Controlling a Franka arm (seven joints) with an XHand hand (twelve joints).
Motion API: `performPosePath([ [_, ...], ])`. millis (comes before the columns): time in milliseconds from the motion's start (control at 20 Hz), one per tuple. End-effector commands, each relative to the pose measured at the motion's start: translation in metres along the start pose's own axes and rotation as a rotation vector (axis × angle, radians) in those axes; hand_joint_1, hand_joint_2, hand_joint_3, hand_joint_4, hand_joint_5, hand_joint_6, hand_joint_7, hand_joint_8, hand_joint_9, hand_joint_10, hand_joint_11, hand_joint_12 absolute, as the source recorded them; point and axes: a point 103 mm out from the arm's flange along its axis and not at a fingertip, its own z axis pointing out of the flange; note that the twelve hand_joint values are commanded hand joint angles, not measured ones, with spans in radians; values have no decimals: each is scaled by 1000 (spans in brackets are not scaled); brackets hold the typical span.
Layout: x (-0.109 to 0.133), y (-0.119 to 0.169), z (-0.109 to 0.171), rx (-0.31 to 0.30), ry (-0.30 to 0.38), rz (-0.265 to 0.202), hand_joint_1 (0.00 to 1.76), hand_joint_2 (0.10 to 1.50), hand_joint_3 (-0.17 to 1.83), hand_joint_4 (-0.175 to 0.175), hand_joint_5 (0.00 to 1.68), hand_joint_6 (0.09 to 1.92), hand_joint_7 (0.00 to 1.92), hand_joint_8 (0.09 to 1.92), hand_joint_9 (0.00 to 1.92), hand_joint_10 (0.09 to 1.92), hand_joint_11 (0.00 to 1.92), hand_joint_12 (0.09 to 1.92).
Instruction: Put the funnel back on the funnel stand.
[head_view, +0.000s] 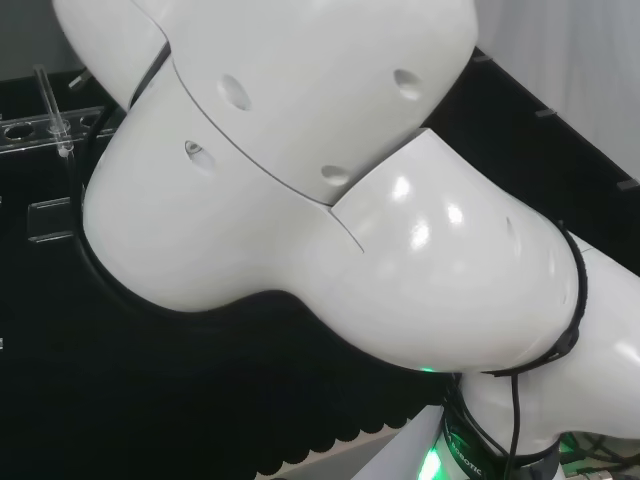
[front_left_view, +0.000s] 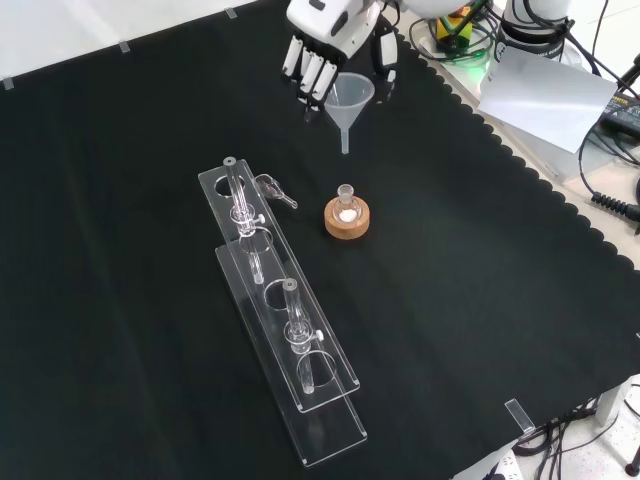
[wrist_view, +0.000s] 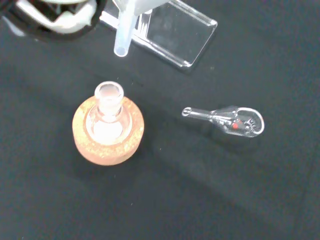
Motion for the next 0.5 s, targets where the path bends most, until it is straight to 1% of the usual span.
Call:
performPosePath([
  [50,-10,3,-26,-29,-8,30,861,682,567,-30,572,472,645,666,1056,431,634,1267],
  [150,-13,7,-35,-41,-19,39,861,682,567,-30,571,475,644,666,1056,431,634,1267],
  [500,-32,28,-60,-102,-7,99,860,682,567,-30,568,486,643,667,1054,432,634,1267],
])
